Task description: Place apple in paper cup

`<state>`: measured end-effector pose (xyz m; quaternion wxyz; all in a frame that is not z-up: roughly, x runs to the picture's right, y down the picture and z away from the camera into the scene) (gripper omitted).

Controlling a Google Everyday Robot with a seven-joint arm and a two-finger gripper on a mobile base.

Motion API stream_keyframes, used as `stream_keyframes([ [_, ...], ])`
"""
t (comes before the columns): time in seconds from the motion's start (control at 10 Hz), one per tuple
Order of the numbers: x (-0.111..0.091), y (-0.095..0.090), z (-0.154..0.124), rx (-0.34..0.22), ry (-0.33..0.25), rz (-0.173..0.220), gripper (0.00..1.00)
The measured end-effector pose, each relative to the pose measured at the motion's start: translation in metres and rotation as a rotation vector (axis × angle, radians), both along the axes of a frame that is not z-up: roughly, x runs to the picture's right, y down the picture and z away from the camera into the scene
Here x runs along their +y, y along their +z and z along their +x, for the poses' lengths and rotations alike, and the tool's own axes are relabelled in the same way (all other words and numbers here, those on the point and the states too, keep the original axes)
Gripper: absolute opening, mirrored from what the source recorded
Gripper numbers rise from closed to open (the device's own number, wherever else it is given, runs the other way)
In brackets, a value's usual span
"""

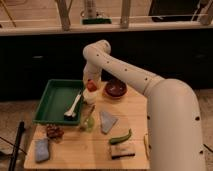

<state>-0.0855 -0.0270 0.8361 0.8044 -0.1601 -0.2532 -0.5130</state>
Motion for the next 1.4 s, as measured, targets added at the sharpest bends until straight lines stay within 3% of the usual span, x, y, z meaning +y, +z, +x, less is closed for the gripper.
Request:
stream_keyframes([
  [0.2, 0.0022, 0.0029, -0.0066, -0.009, -0.016, -0.012, 0.08],
  [0.9, 0.0055, 0.0079, -0.0108, -0.014, -0.045, -0.035, 0.77],
  [1.4, 0.0060, 0.0086, -0.0110, -0.014, -0.048, -0.038, 0.80],
])
